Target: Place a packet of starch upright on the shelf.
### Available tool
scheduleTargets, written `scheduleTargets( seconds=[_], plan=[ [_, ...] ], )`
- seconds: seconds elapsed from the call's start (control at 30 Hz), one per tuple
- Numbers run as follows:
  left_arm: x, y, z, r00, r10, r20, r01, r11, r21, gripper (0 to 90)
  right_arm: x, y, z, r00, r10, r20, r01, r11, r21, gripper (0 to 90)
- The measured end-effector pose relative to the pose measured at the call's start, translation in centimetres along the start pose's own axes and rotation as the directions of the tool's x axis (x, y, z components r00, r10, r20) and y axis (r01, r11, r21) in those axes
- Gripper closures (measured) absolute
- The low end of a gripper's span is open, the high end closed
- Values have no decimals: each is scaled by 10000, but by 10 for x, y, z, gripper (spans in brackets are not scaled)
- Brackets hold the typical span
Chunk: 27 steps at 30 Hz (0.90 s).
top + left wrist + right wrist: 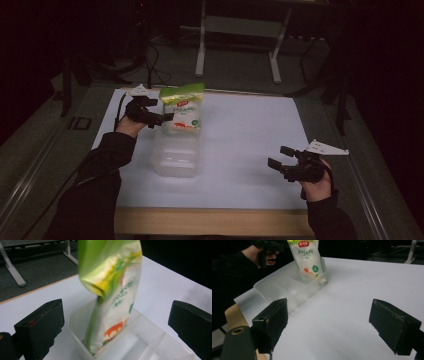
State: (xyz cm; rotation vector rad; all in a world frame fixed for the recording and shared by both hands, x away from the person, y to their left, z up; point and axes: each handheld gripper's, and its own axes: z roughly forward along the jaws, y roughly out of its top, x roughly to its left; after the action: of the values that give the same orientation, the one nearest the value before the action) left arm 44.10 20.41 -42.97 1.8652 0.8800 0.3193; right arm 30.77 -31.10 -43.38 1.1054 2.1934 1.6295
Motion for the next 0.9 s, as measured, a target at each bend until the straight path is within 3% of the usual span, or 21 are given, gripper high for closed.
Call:
scheduleTargets(
  seconds=[0.13, 0.23, 0.7, 0.9],
  plan=[
    [-7, -1, -5, 9999, 8, -135, -8, 10000, -3, 9, 0, -2, 0, 10000, -55, 56, 55, 10000, 25, 154],
    [-22, -4, -16, 9994, 48, -354, -44, 9999, 101, 9, 1, -5, 0, 9999, 26, 118, -26, 10000, 21, 154],
    [-66, -20, -43, 9995, 151, 266, -149, 9999, -66, 9, 5, -9, 1, 9999, -62, 86, 62, 10000, 44, 154],
    [-87, -23, -49, 9977, 510, 442, -502, 9986, -180, 9, 7, -9, 0, 9999, -86, 134, 86, 10000, 30, 153]
  ],
)
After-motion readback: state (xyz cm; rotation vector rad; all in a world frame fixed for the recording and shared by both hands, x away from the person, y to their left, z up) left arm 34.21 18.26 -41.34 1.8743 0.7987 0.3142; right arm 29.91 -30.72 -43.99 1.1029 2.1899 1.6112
